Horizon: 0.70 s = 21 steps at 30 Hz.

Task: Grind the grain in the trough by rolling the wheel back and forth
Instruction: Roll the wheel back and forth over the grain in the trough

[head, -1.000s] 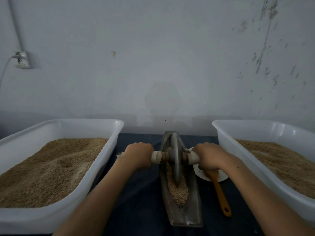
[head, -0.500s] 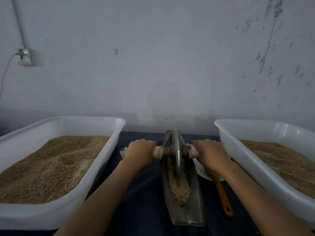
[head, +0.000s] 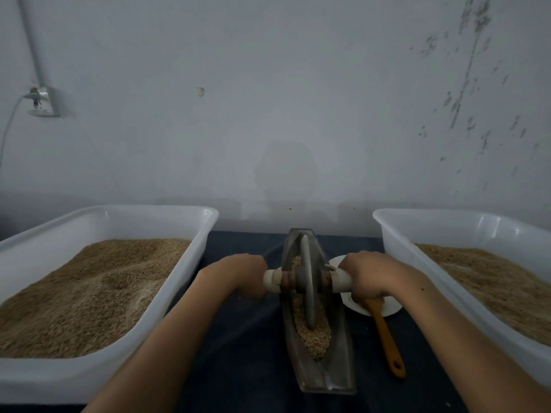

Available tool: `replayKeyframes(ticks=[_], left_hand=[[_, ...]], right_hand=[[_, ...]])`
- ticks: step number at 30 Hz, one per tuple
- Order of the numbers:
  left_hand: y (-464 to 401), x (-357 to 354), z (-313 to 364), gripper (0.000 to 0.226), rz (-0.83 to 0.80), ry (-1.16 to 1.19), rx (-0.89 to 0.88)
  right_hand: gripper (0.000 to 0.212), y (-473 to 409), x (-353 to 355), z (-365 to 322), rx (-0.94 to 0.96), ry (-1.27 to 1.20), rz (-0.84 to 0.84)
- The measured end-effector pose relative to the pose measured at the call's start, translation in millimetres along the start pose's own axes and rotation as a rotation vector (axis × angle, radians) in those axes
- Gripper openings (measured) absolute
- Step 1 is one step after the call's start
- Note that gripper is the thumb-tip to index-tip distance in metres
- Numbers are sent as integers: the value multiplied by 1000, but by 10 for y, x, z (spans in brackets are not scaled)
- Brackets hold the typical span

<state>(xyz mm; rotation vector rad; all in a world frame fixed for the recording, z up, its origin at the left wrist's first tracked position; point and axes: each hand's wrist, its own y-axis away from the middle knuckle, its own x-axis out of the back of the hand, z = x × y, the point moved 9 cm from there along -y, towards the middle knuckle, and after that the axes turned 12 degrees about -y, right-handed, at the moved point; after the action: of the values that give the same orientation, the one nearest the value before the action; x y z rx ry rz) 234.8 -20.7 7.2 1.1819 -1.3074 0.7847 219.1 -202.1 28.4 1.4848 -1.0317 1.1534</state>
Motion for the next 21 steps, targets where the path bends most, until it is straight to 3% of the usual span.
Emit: replayKeyframes(ticks=[4, 7, 11, 14, 17, 21], left_hand=[[9, 115, 17, 28, 123, -74, 41], [31, 254, 34, 21, 293, -152, 72], [73, 319, 24, 12, 450, -157, 129], [77, 294, 7, 12, 475, -115, 153], [63, 289, 5, 16, 453, -132, 147], [31, 232, 24, 21, 303, -139, 92]], right_hand=[[38, -61, -9, 40, 5, -50, 42], [32, -106, -8, 87, 12, -99, 88], [15, -112, 89, 38, 52, -27, 277], [17, -82, 154, -6, 69, 3, 395], [17, -77, 139, 1, 70, -4, 342], [27, -75, 49, 44, 39, -37, 121]])
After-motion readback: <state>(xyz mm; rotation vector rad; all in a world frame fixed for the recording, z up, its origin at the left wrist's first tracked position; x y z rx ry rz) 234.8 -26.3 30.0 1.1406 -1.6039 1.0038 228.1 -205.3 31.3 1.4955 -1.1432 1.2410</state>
